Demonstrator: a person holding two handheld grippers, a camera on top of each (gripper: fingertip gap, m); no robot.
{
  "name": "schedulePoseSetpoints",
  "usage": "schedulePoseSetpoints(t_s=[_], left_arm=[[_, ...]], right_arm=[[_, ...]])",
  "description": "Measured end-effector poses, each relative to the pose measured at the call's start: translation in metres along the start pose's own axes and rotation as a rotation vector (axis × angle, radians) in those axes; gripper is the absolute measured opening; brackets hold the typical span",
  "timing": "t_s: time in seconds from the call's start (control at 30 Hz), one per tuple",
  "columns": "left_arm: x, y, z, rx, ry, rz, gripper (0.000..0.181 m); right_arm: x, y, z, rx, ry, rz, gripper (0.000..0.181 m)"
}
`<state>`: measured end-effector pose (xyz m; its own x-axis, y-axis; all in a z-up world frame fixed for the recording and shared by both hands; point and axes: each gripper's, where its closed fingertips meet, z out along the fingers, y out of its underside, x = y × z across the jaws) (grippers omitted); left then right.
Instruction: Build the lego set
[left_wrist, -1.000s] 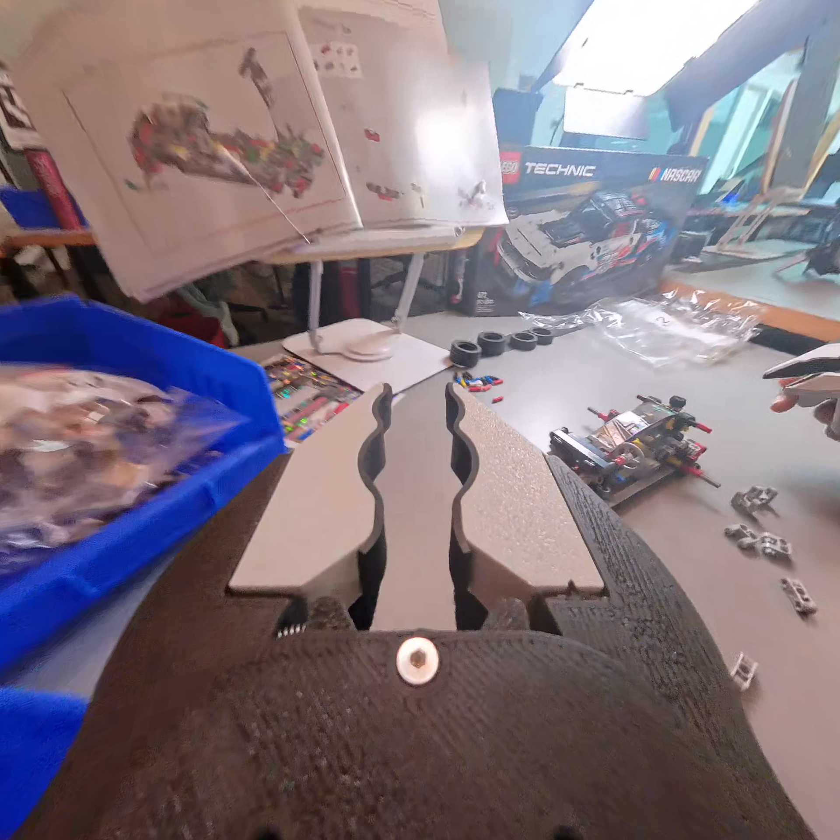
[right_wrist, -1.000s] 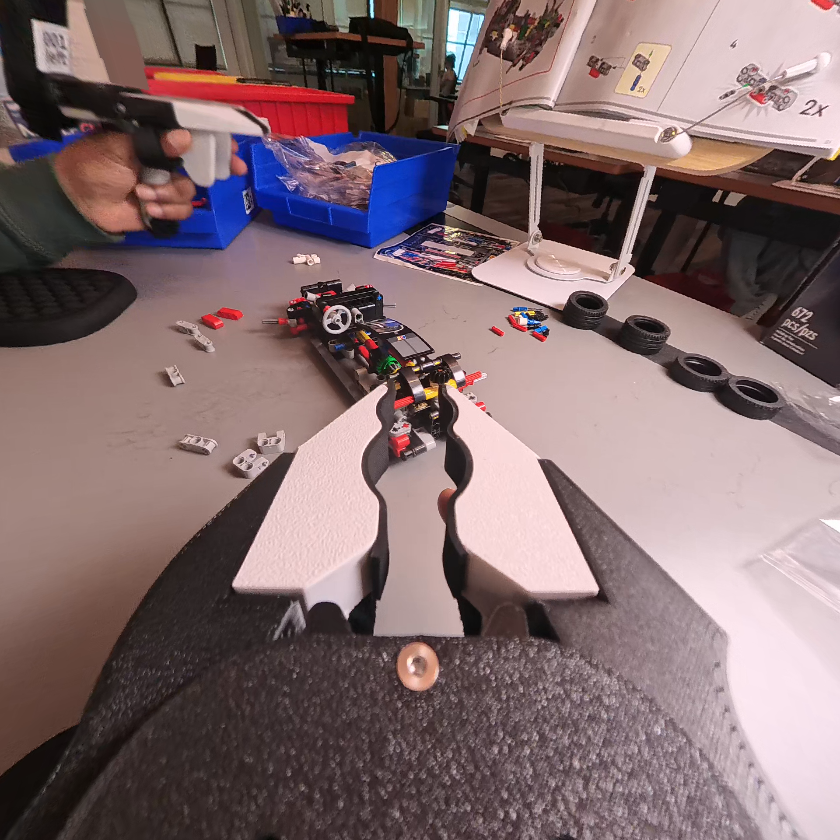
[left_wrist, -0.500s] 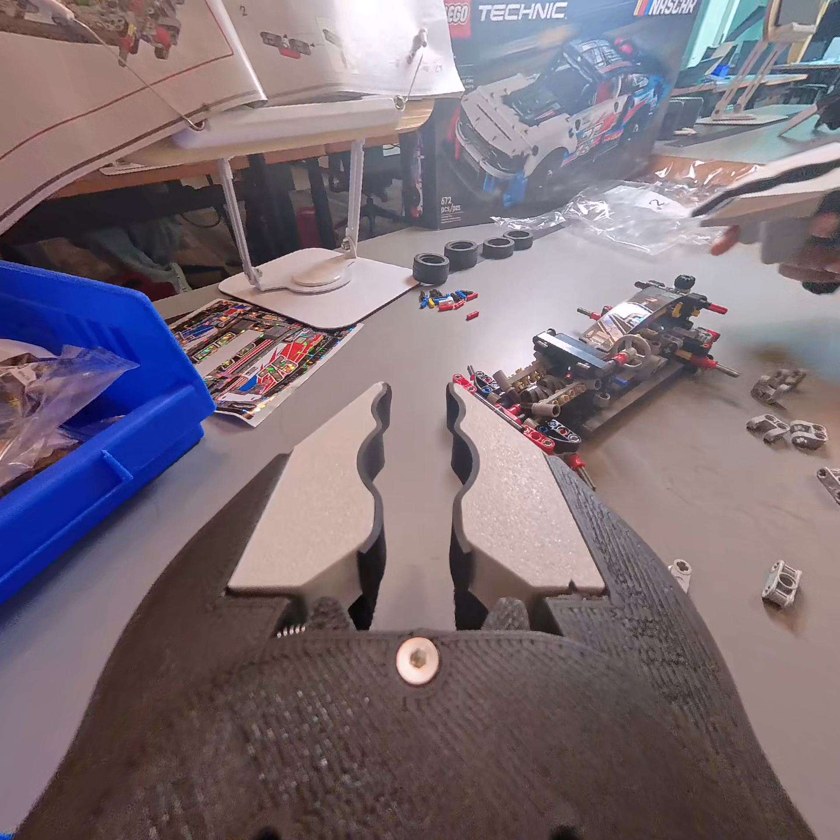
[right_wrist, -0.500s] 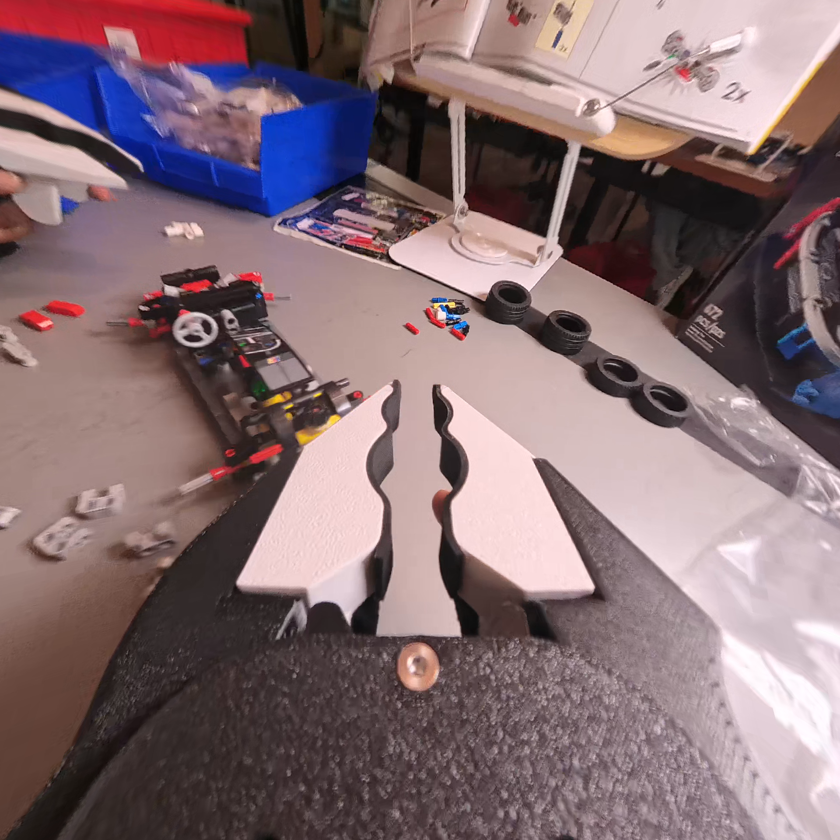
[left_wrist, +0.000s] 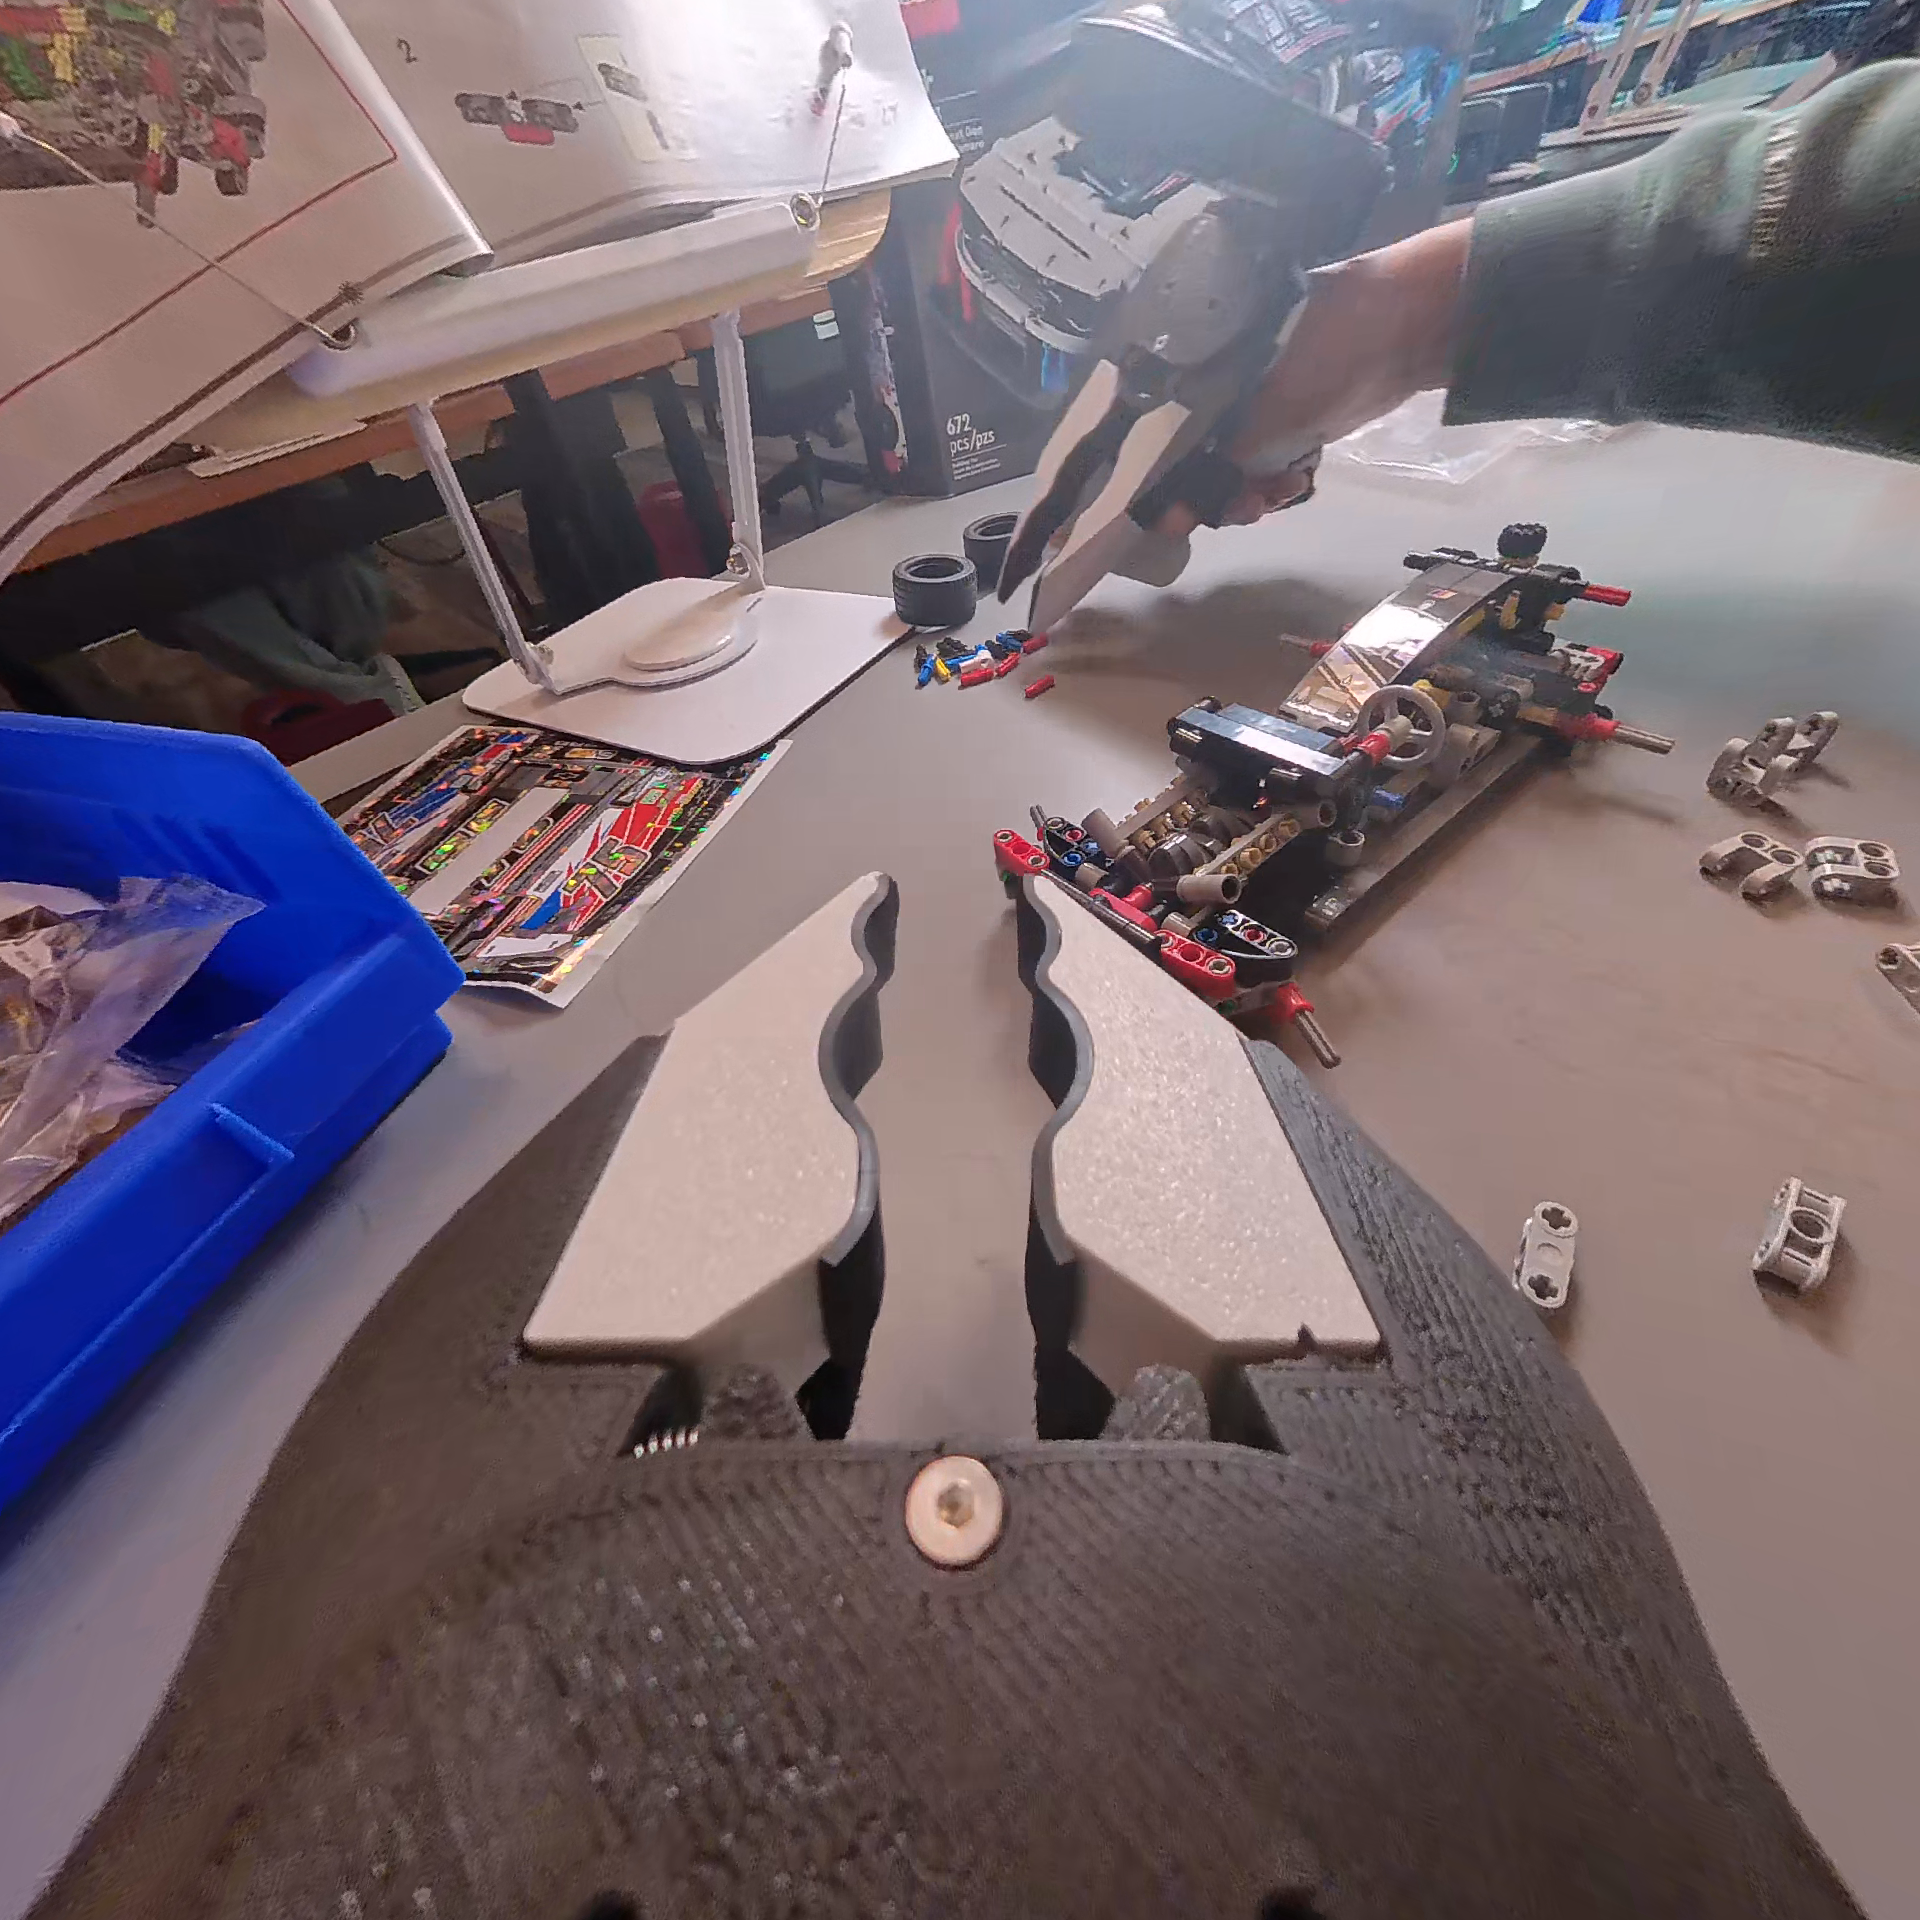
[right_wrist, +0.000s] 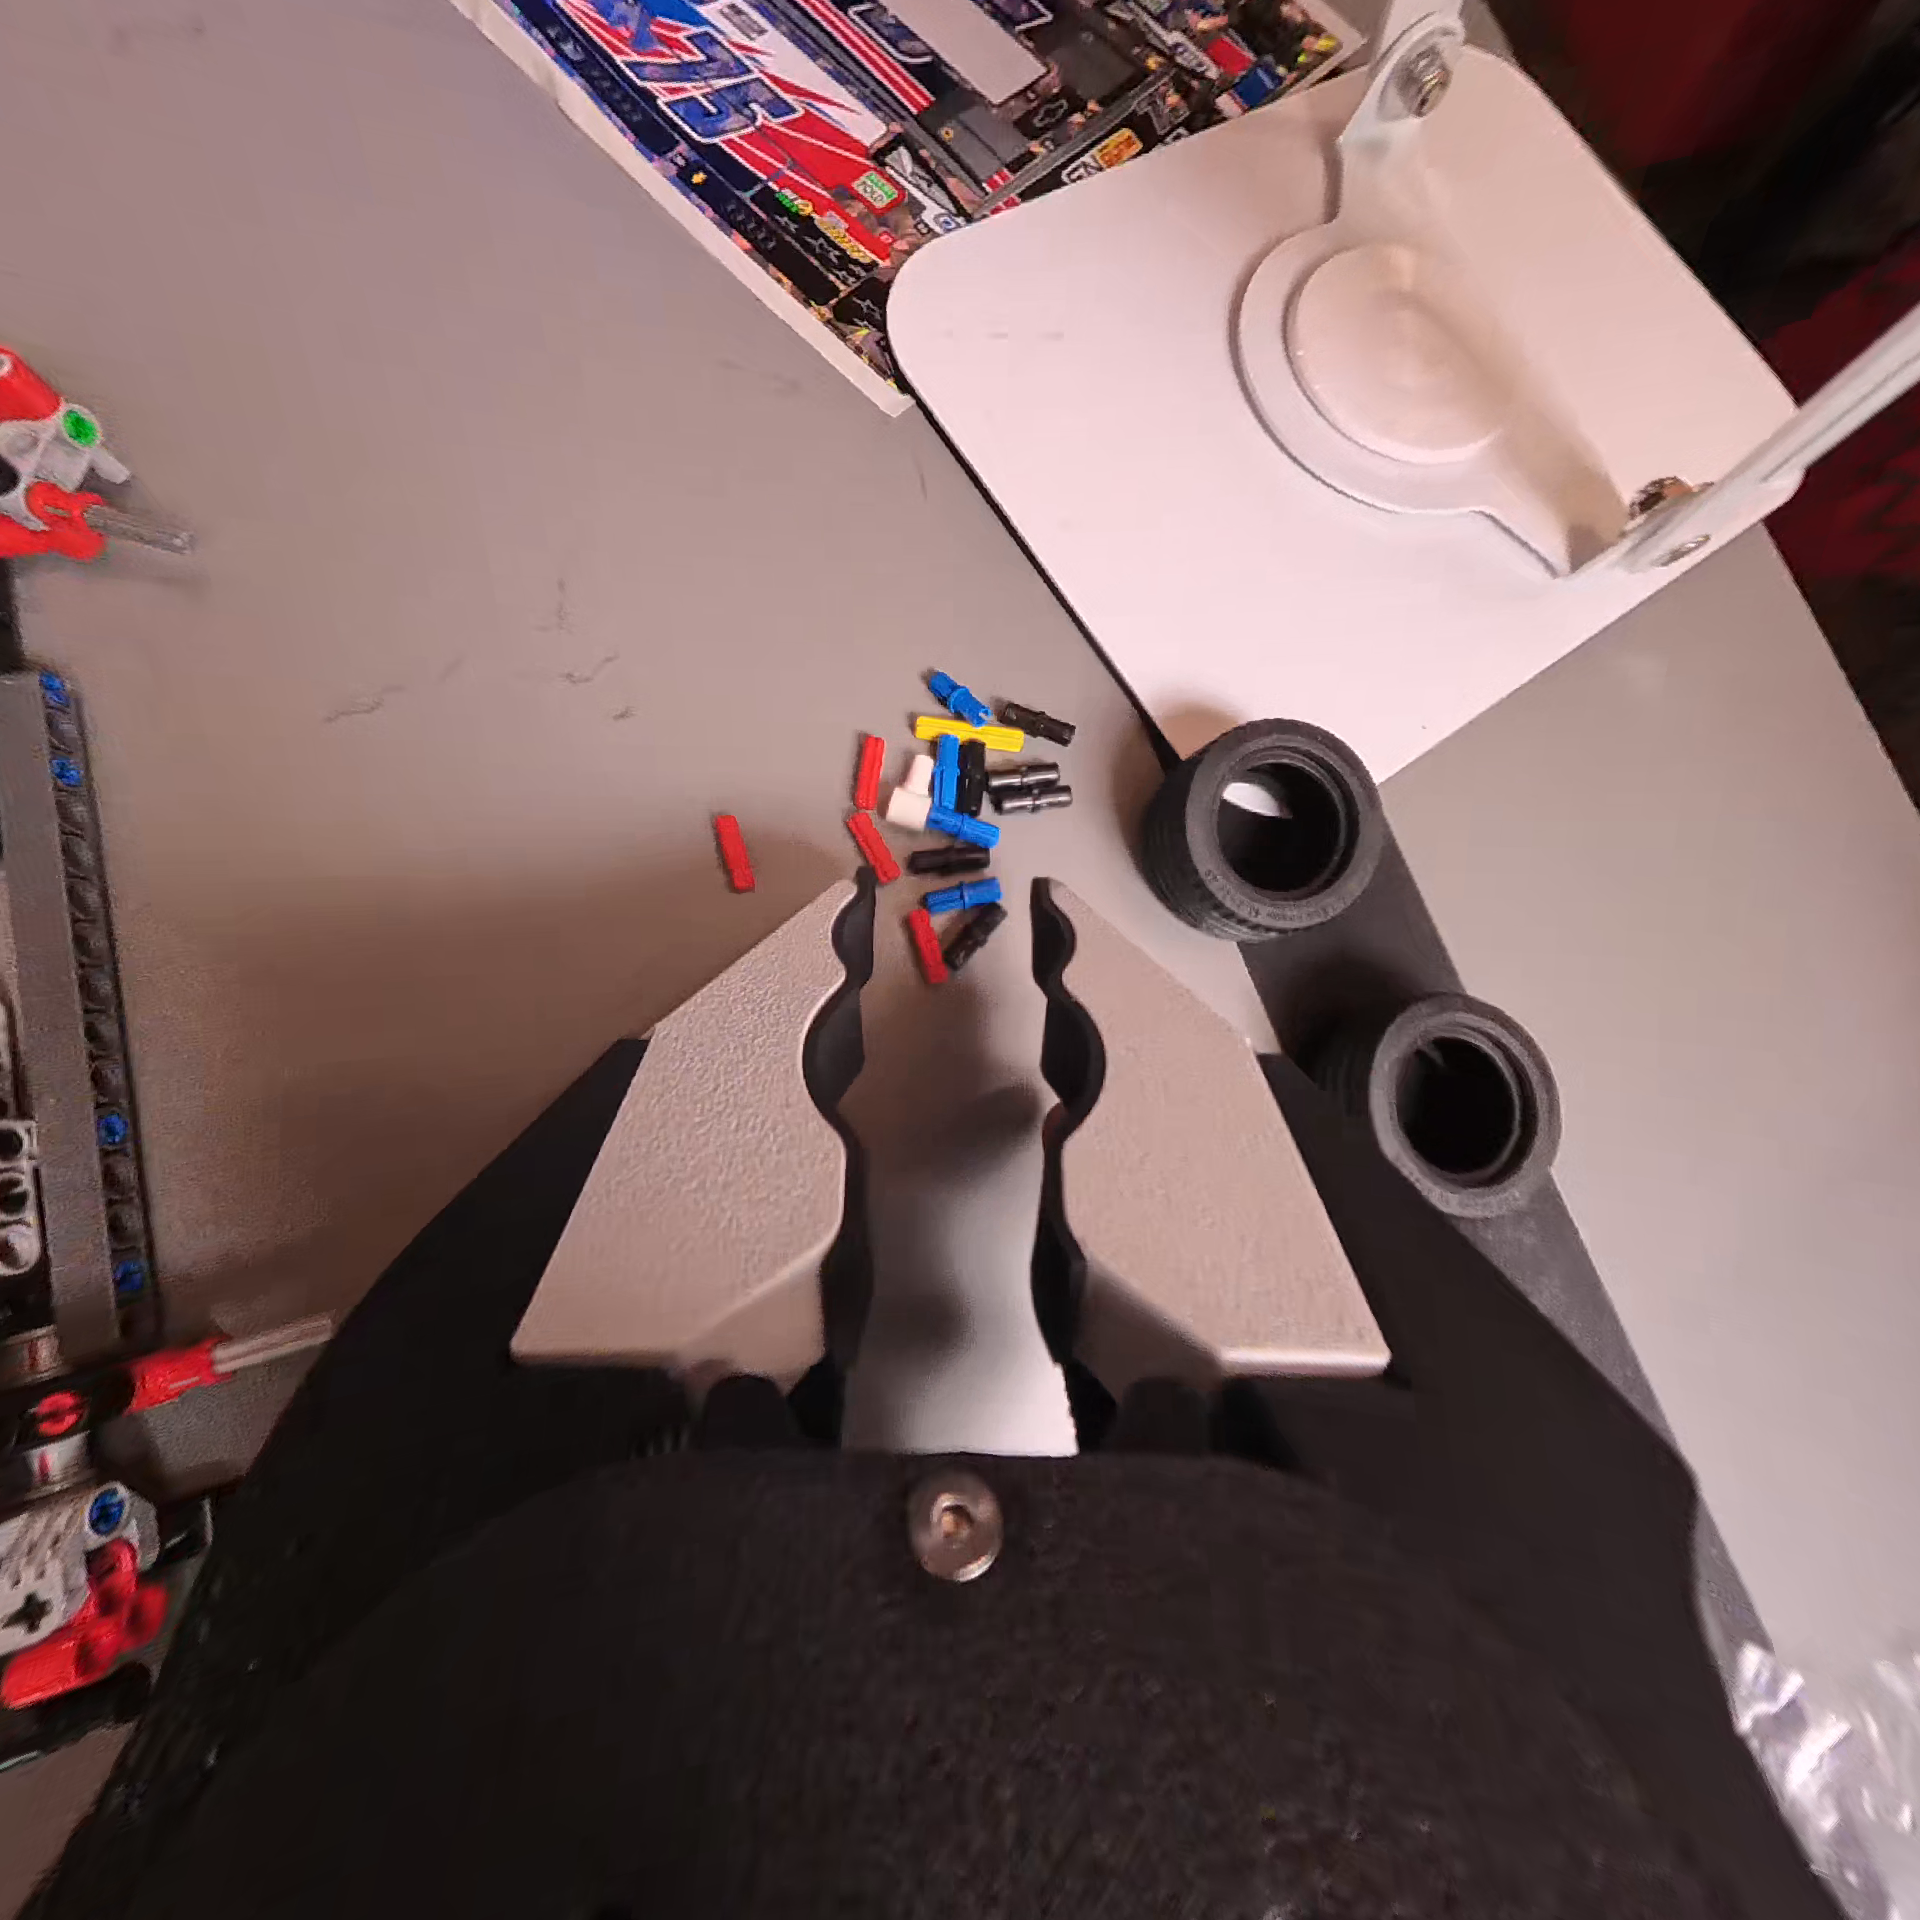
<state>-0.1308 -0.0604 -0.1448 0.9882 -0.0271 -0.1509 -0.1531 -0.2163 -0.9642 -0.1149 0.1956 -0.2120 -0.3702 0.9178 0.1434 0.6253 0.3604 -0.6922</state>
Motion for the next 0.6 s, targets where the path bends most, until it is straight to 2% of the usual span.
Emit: schedulePoseSetpoints(t_s=[0.03,0.23,0.6], left_arm=[[0.001,0.000,0.000,-0.001,0.011,-0.008,0.021],[0.002,0.001,-0.001,0.005,0.049,-0.053,0.021],[0.001,0.002,-0.002,0.002,0.047,-0.055,0.020]], right_arm=[[0.002,0.000,0.002,-0.018,-0.010,-0.004,0.028],[0.004,0.007,0.012,-0.122,-0.061,-0.019,0.025],[0.003,0.006,0.013,-0.133,-0.059,-0.025,0.014]])
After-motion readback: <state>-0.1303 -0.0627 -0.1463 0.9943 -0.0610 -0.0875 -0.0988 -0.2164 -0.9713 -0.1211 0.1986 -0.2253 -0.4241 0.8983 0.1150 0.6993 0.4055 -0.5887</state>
